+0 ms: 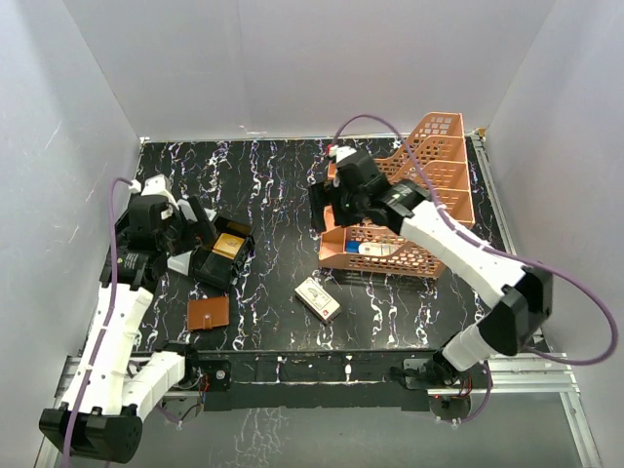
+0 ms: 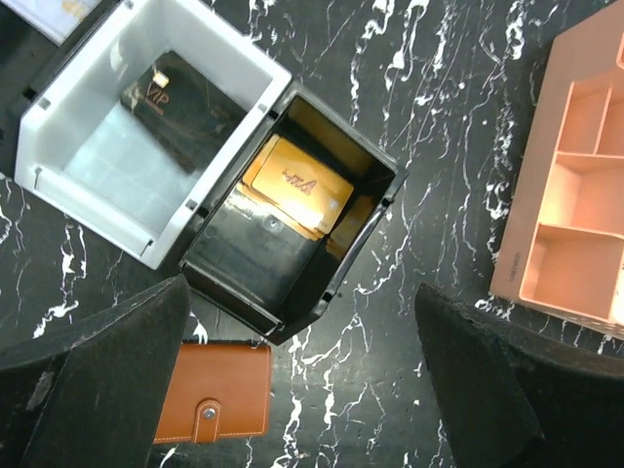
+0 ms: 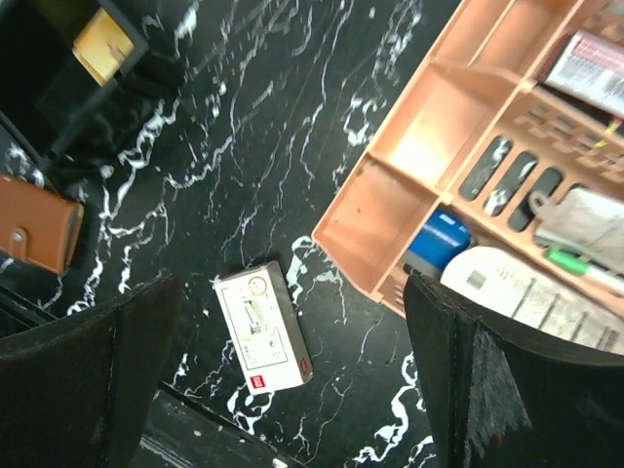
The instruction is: Take the credit cards out of the card holder
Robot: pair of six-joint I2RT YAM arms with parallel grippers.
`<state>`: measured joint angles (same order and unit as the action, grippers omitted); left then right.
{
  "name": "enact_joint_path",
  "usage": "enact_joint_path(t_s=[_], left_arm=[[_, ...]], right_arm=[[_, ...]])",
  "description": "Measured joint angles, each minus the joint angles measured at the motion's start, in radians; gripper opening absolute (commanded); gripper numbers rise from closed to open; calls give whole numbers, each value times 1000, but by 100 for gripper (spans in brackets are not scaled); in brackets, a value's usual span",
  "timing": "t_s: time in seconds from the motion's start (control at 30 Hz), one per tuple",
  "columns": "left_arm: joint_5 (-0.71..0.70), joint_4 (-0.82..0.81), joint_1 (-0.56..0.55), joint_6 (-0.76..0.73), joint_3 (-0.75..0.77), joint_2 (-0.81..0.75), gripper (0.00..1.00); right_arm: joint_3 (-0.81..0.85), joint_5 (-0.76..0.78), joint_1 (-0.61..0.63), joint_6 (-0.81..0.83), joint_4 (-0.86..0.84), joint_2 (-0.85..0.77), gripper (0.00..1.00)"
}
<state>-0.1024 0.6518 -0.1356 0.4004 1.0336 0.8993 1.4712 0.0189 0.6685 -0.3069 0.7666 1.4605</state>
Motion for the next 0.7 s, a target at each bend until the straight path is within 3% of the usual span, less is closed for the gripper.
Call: enact_joint_path(t_s=[0.43, 0.7], left_arm=[[55, -81, 43, -7, -259, -122, 99], [59, -134, 48, -31, -313, -156, 99]], right_arm=[[0, 35, 76, -130, 40, 282, 98], [0, 118, 83, -152, 29, 385, 98]])
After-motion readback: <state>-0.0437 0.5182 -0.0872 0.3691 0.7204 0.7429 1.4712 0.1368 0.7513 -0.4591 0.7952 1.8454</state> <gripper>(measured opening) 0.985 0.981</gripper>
